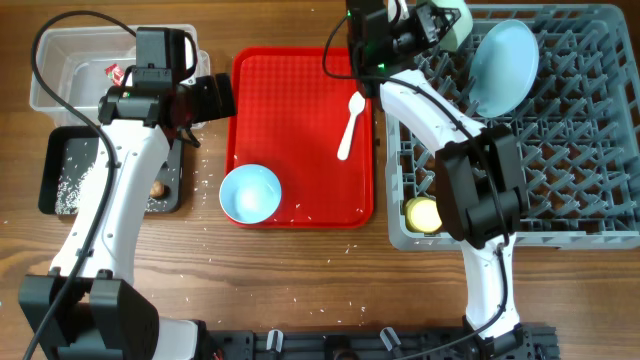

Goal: Sort waste into correct bins and load items into the dishwasher rack
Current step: 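Set the green bowl upright in the rack beside the plate, release, then move the right gripper to the blue bowl and grasp its rim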

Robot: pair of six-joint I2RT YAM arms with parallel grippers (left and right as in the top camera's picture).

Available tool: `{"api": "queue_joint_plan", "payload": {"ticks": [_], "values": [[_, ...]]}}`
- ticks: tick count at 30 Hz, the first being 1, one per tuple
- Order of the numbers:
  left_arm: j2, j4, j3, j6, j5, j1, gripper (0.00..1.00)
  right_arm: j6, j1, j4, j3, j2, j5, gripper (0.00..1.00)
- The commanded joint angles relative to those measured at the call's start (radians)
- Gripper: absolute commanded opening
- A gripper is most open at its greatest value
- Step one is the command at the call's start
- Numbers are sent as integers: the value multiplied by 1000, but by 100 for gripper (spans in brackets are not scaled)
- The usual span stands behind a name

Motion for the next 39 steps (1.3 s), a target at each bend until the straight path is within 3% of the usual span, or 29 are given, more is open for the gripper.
{"api": "queue_joint_plan", "payload": {"ticks": [1,7,21,22,25,36,39], "values": [[8,2,9,5,-10,0,100,125,4,-2,-61,15,32,4],[8,2,9,5,-10,0,100,220,26,-2,-89,15,32,4],[8,2,9,5,-10,0,100,224,58,-32,-105,15,24,4],[8,2,9,5,-10,0,100,224,58,-32,-110,15,24,6],[8,2,9,5,-10,0,100,221,58,-32,-121,15,24,31],[8,2,9,5,-10,0,100,214,68,-31,-121,15,23,40],[8,2,9,5,-10,0,100,161,89,-31,-121,15,-6,52]]}}
